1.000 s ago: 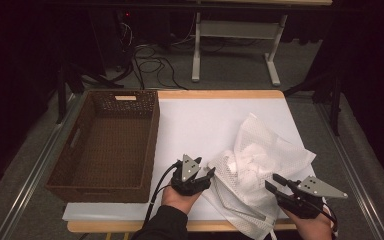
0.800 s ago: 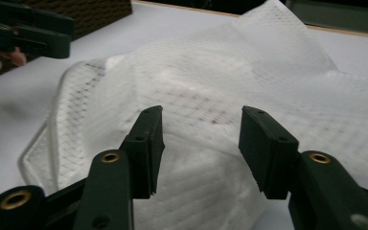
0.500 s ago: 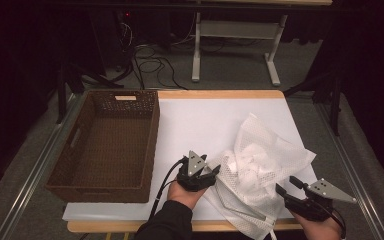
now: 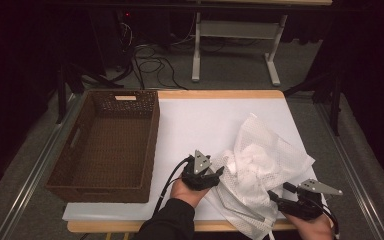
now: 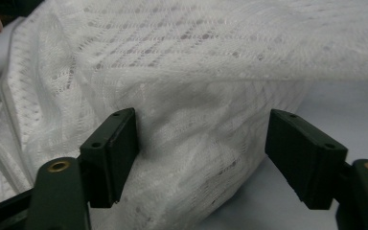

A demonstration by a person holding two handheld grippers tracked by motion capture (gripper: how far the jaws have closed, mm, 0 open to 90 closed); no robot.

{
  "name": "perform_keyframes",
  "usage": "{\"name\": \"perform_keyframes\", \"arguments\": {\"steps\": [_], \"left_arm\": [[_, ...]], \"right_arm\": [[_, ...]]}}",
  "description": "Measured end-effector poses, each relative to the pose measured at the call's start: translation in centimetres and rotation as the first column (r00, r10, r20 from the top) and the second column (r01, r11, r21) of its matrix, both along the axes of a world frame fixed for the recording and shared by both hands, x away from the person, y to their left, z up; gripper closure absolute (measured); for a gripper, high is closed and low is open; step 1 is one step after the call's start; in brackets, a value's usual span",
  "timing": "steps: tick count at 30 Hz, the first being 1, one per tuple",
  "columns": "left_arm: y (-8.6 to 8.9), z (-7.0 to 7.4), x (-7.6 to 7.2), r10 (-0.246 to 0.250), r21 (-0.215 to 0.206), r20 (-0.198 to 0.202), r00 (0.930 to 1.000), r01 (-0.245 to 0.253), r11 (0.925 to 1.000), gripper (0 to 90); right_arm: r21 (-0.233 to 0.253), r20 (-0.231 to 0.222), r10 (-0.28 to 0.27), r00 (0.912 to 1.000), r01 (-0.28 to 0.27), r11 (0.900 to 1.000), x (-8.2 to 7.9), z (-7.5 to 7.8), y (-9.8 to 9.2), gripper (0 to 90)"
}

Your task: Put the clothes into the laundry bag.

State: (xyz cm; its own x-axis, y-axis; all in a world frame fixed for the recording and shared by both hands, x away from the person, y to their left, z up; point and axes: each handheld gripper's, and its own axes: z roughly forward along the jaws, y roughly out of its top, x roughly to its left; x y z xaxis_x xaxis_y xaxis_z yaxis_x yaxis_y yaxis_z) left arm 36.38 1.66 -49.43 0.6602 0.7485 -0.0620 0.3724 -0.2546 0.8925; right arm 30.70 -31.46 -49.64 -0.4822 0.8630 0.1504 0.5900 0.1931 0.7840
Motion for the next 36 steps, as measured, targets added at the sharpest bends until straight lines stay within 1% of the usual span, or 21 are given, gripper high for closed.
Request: {"name": "perform_keyframes", "arguments": {"steps": [2,3,4,8,10,11,13,15,16,18,21,23,24,25,26,27,28,30,33,34,36], "left_arm": [[-0.1,-0.1,0.0,-0.005,0.007,-0.006,1.0000,0.005,1.0000,39.1],[-0.1,-0.1,0.0,-0.005,0.007,-0.006,1.0000,0.005,1.0000,39.1],[-0.2,-0.3,0.1,-0.011,0.019,-0.013,0.9999,0.011,0.9998,38.9],[-0.4,-0.5,0.2,-0.021,0.019,-0.023,0.9995,0.022,0.9996,38.7],[-0.5,-0.5,0.3,-0.025,0.022,-0.026,0.9994,0.026,0.9994,38.5],[-0.7,-0.7,0.5,-0.030,0.032,-0.030,0.9991,0.031,0.9990,38.3],[-0.9,-0.8,0.6,-0.036,0.037,-0.035,0.9987,0.037,0.9986,37.9],[-1.2,-1.0,0.8,-0.052,0.042,-0.048,0.9975,0.054,0.9977,37.9],[-1.4,-1.1,0.8,-0.063,0.040,-0.057,0.9964,0.065,0.9971,37.9],[-1.8,-1.2,0.9,-0.088,0.042,-0.080,0.9929,0.092,0.9949,39.7],[-3.0,-1.3,0.9,-0.120,0.069,-0.087,0.9890,0.126,0.9896,42.4],[-3.4,-1.4,1.0,-0.121,0.077,-0.098,0.9878,0.129,0.9888,45.0],[-3.9,-1.8,1.4,-0.123,0.082,-0.130,0.9838,0.134,0.9875,48.5],[-4.2,-2.1,1.5,-0.133,0.089,-0.147,0.9803,0.147,0.9852,53.5],[-4.7,-2.5,1.5,-0.130,0.137,-0.161,0.9783,0.153,0.9788,59.1],[-4.9,-2.6,1.4,-0.125,0.164,-0.161,0.9790,0.151,0.9748,67.5],[-5.0,-2.5,1.4,-0.129,0.172,-0.157,0.9791,0.156,0.9726,73.6],[-5.1,-2.6,1.3,-0.125,0.185,-0.148,0.9811,0.151,0.9710,85.1],[-5.0,-2.5,1.2,-0.122,0.181,-0.151,0.9810,0.149,0.9721,88.4],[-4.8,-2.4,1.1,-0.118,0.178,-0.143,0.9828,0.142,0.9737,90.0],[-4.5,-2.3,0.8,-0.117,0.172,-0.140,0.9831,0.141,0.9750,90.0]], "right_arm": [[0.006,-0.041,0.011,0.9991,-0.011,1.000,0.4,-0.5,0.3,34.3],[0.006,-0.048,0.018,0.9987,-0.018,1.000,0.5,-0.6,0.3,37.7],[0.001,-0.053,0.043,0.9977,-0.043,0.999,0.5,-0.8,0.5,46.9],[-0.032,-0.037,0.060,0.9975,-0.062,0.998,0.4,-0.6,0.8,66.8],[-0.072,-0.006,0.063,0.9980,-0.063,0.995,0.2,-0.4,0.9,77.3],[-0.091,0.005,0.059,0.9983,-0.058,0.994,0.1,-0.3,1.0,80.0],[-0.116,0.033,0.039,0.9987,-0.035,0.993,0.2,0.0,0.7,82.1],[-0.157,0.076,-0.010,0.9970,0.022,0.987,0.6,0.4,0.0,83.1],[-0.159,0.087,-0.048,0.9951,0.061,0.985,0.9,0.5,-0.6,83.1],[-0.144,0.095,-0.086,0.9917,0.099,0.985,1.6,0.6,-1.7,83.1],[-0.119,0.071,-0.087,0.9937,0.094,0.988,2.0,0.2,-2.3,83.2],[-0.123,0.074,-0.081,0.9939,0.090,0.988,1.9,0.2,-2.2,83.1],[-0.122,0.074,-0.081,0.9940,0.090,0.988,1.8,0.3,-2.1,83.1],[-0.124,0.078,-0.077,0.9940,0.086,0.989,1.8,0.2,-2.1,83.1],[-0.126,0.080,-0.076,0.9940,0.085,0.988,1.8,0.2,-2.1,83.1],[-0.124,0.078,-0.074,0.9942,0.083,0.989,1.8,0.2,-2.1,83.1],[-0.120,0.077,-0.074,0.9943,0.083,0.989,1.8,0.2,-2.0,83.1],[-0.123,0.074,-0.071,0.9948,0.080,0.989,1.8,0.2,-2.1,83.1],[-0.119,0.071,-0.070,0.9950,0.079,0.990,1.9,0.2,-2.1,83.2],[-0.119,0.074,-0.067,0.9950,0.076,0.990,1.9,0.2,-2.0,83.2],[-0.115,0.077,-0.068,0.9947,0.076,0.990,1.9,0.2,-1.9,83.4]]}}
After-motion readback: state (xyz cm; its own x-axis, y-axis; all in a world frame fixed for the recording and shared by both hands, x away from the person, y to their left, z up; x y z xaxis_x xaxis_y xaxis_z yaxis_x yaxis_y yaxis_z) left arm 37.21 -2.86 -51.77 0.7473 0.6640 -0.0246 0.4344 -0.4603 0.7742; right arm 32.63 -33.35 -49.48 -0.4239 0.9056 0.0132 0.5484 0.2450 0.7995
